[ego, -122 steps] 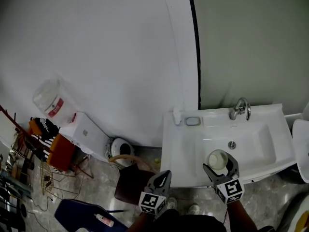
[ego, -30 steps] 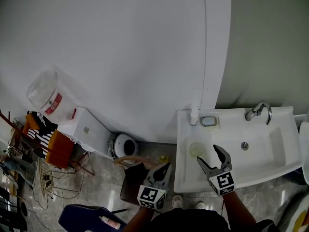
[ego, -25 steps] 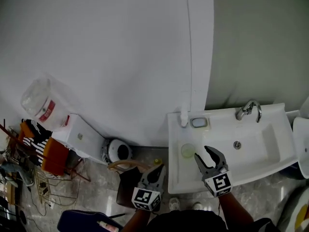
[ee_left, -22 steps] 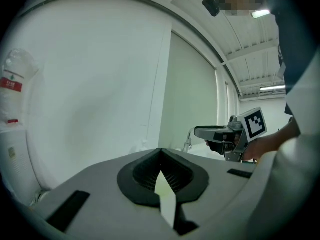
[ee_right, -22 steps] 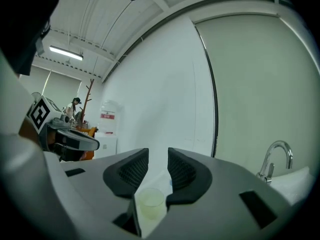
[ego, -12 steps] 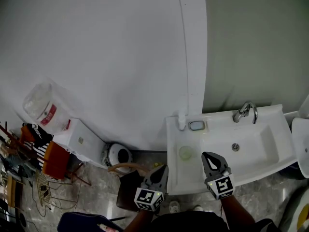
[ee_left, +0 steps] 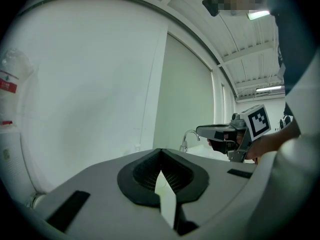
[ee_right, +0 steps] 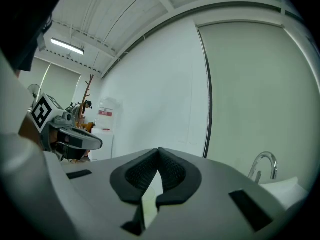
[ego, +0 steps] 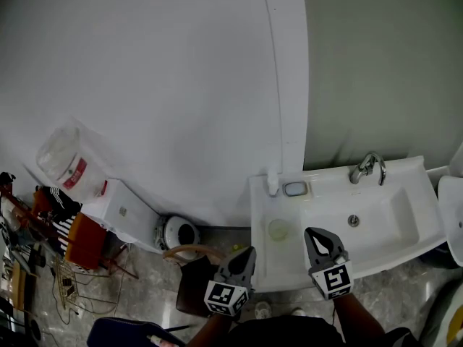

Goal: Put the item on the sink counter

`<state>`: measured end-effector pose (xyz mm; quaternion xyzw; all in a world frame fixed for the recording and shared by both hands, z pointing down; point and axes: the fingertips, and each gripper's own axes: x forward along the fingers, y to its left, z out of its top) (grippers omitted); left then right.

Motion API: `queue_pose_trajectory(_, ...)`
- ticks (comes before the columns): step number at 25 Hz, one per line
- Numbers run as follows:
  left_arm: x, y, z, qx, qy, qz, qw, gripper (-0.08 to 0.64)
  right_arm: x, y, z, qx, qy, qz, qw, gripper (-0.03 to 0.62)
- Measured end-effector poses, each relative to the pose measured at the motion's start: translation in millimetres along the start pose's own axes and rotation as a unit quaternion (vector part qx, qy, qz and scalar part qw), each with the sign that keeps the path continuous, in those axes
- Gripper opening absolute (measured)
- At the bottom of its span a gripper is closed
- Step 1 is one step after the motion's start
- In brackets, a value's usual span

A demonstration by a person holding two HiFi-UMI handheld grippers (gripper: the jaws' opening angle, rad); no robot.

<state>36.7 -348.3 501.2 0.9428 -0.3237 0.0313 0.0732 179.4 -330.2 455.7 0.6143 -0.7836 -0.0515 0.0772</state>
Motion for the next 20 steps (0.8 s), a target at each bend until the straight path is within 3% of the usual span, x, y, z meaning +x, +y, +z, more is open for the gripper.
queue_pose_trajectory(20, 2.1, -3.6, -5.9, -0.003, 0.004, 0.003, 1.0, 0.012, -2.2, -6.3, 4.4, 0.009, 0.007, -0.007, 1.0, 0.013)
